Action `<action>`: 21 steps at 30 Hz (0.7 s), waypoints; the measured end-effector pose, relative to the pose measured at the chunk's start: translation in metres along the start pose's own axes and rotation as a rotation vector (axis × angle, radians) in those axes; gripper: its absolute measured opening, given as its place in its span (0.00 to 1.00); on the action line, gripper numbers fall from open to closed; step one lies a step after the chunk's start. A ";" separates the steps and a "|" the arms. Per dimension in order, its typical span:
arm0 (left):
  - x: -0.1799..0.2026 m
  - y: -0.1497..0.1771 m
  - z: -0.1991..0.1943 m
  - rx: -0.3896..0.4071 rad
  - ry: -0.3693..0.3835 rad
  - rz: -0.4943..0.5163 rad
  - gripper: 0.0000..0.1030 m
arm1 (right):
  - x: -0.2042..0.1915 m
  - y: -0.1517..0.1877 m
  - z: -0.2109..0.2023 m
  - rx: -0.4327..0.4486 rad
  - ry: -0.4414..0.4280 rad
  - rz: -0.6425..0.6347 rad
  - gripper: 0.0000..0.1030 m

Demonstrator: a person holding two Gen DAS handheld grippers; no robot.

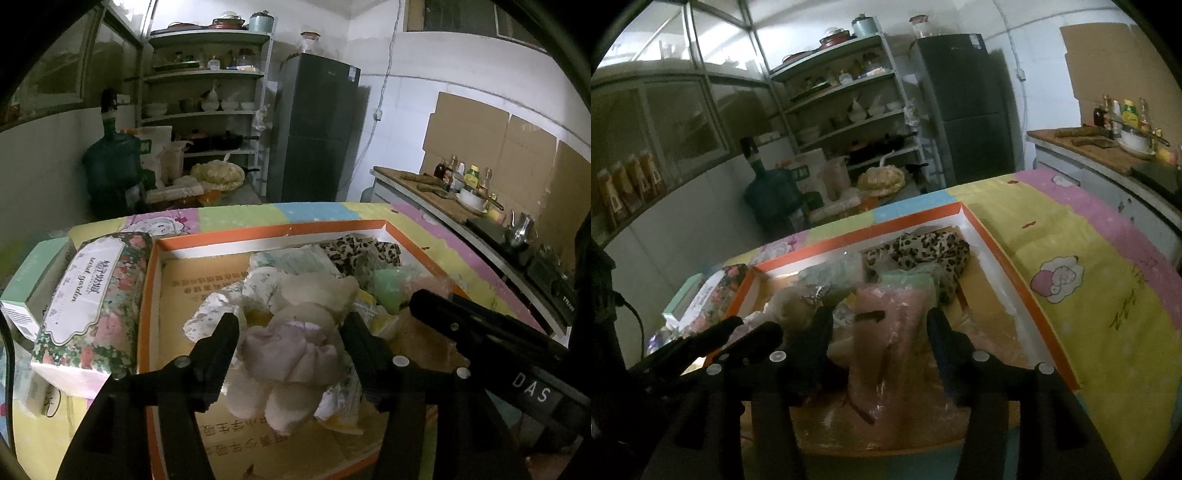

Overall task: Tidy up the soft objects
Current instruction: 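Lower the teddy bear and pink pack into the box lid and open both grippers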

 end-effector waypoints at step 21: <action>-0.014 -0.009 -0.045 0.086 -0.012 -0.014 0.78 | -0.020 -0.006 -0.026 0.048 -0.008 -0.008 0.56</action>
Point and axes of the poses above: each gripper's, at about its wrist camera, not at the fingertips, and z roughly the way its jaws point, x to its right, y to its underside, the point moved 8 cm from there along z, roughly the way its jaws point, and after that the axes turned 3 degrees about -y, right-handed, at the moved point
